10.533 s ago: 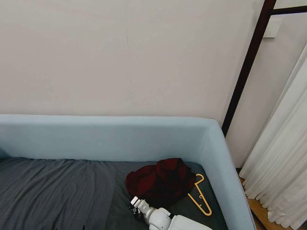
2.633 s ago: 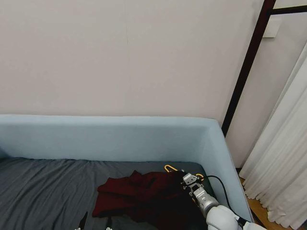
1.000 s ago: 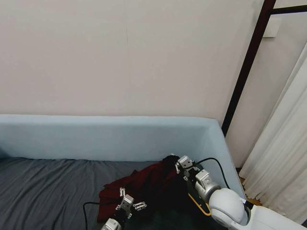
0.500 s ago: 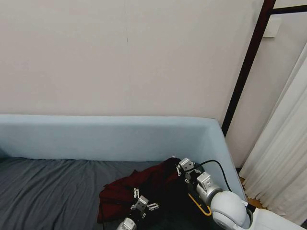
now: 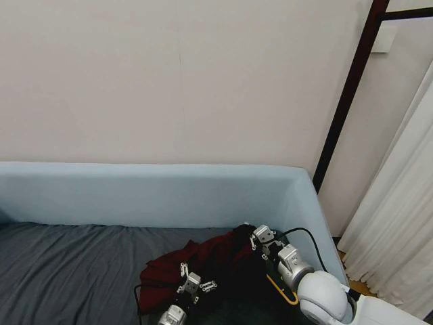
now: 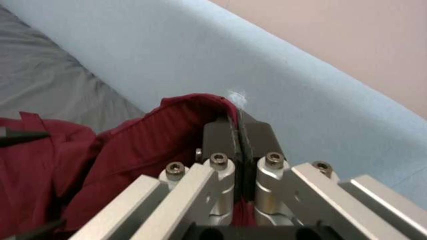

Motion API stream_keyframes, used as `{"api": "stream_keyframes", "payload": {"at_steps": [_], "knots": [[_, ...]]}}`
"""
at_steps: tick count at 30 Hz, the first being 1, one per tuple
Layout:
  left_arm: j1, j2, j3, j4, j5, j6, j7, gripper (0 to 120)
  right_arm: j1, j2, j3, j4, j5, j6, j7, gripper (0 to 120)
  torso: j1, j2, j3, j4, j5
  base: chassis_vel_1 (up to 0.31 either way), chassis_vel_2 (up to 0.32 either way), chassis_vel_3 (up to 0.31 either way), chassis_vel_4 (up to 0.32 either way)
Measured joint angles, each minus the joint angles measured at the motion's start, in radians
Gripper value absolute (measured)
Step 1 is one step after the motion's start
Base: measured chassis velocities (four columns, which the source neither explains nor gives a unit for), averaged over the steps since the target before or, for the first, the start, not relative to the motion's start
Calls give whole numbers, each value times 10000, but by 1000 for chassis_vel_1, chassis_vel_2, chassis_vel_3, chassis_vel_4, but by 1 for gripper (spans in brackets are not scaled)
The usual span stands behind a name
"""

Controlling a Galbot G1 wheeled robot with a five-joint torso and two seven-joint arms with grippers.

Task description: Pick up the clothes from the sofa and hang them on the clothes hanger.

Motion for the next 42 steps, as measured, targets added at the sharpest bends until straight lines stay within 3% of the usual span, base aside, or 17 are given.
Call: {"api": "stream_keyframes", "payload": {"at_steps": [13, 24, 42], "knots": [[-98, -163, 195, 243, 244, -21, 49, 94, -75, -75, 57, -64, -124, 18, 22, 0, 0, 0, 0, 0, 2, 0, 0, 0, 0], [-385, -730, 360, 776, 321, -130, 44, 93, -147, -180, 90, -105, -225, 54, 31, 0, -1, 0, 0, -1, 2, 0, 0, 0, 0], [-438, -727, -216, 722, 358, -157, -28, 93, -387, -241, 261, -143, -356, 133, -5, 0, -1, 0, 0, 0, 1, 0, 0, 0, 0]]}}
